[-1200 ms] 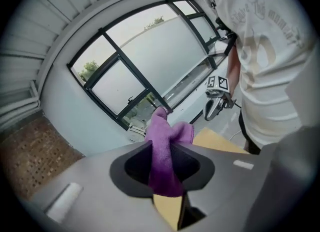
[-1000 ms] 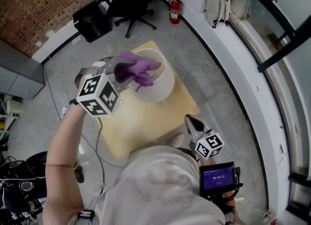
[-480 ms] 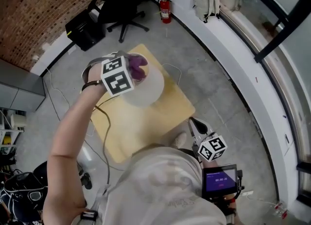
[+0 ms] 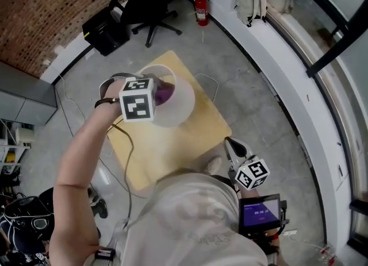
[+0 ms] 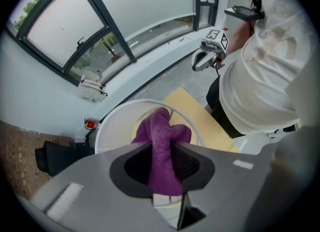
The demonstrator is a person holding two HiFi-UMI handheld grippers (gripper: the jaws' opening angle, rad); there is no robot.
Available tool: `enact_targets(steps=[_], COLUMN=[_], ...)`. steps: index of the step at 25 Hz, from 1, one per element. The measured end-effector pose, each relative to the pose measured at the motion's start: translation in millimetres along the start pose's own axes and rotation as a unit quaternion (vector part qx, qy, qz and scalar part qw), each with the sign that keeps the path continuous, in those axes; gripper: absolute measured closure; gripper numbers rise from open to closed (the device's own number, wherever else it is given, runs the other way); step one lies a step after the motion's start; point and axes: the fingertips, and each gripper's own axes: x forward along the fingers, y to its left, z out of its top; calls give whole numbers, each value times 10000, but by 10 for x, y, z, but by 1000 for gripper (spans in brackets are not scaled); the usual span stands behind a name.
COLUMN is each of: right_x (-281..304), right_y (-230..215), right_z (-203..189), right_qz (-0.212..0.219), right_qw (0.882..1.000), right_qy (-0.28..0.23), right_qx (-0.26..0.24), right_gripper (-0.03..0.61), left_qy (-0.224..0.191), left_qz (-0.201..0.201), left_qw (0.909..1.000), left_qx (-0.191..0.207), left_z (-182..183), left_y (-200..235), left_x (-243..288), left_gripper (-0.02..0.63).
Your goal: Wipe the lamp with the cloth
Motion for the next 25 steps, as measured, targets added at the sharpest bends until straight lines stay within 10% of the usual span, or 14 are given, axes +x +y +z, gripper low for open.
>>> enact_targets(steps=[6, 14, 18, 25], right_x=[55, 157, 273, 488], right_y=[-55, -186, -115, 274], right_z=[15, 114, 183, 253], right_qz=[158, 418, 700, 947], right_qw=[9999, 9990, 9974, 9950], right_qy=[44, 0, 16, 105], right_qx=[31, 159, 143, -286], right_gripper=[565, 565, 565, 565], left_qy=[371, -351, -1077, -2369], left_qz=[960, 2285, 2923, 3296], left_qw=[9938, 9604, 9182, 8168], left_qx=[-413, -1554, -2448, -4101], left_z=[-95, -98, -217, -887], left_y=[276, 521, 478, -192], left_x=[-128, -672, -1076, -1333], left_gripper=[518, 518, 518, 517])
